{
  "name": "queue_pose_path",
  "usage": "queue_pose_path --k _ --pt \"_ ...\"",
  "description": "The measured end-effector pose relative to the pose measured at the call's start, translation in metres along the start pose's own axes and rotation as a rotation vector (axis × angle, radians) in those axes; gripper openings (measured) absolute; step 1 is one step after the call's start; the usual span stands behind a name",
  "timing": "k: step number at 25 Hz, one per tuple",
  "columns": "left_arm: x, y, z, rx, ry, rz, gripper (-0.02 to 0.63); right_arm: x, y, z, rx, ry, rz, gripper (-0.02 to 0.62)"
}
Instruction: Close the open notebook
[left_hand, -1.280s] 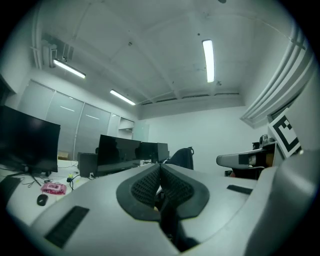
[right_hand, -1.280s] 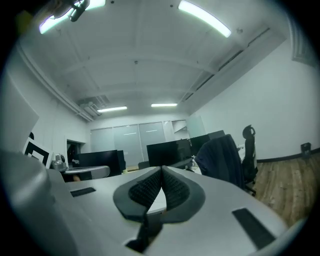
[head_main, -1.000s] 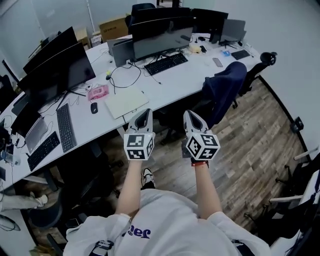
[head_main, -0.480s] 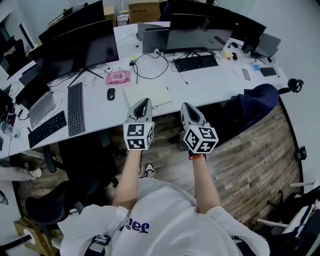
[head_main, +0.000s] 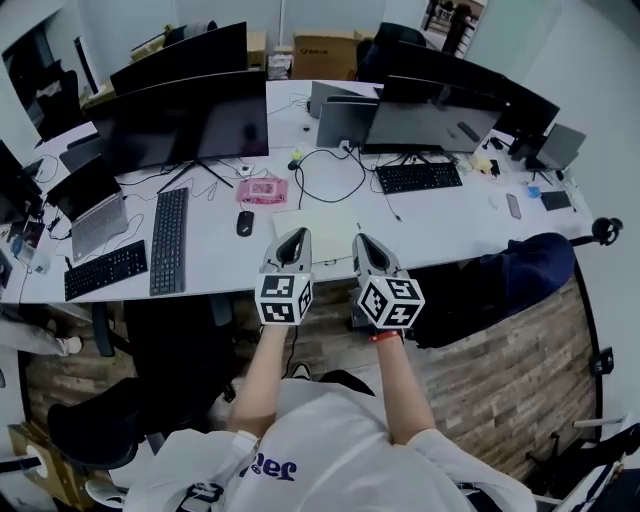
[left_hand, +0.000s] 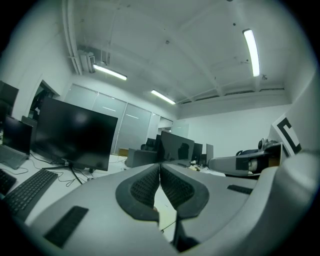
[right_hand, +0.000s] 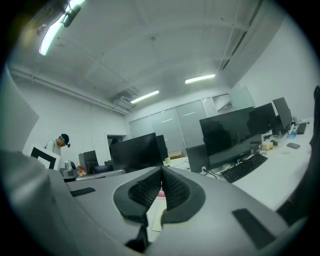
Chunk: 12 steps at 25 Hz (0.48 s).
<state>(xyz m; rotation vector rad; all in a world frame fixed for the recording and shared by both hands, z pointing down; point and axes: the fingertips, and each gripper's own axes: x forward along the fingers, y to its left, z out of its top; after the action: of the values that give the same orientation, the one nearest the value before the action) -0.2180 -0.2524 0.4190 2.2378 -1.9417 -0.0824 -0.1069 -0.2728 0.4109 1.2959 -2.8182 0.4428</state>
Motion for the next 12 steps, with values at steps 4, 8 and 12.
queue_pose_path --k 4,8,12 --pt "0.003 0.018 -0.014 -0.025 0.021 0.049 0.020 0.020 0.005 -0.016 -0.003 0.043 0.048 0.015" --pt "0.013 0.032 -0.034 -0.052 0.052 0.109 0.020 0.046 -0.008 -0.029 0.016 0.079 0.090 0.015" --pt "0.025 0.047 -0.055 -0.081 0.101 0.185 0.020 0.078 -0.019 -0.038 0.041 0.131 0.143 0.015"
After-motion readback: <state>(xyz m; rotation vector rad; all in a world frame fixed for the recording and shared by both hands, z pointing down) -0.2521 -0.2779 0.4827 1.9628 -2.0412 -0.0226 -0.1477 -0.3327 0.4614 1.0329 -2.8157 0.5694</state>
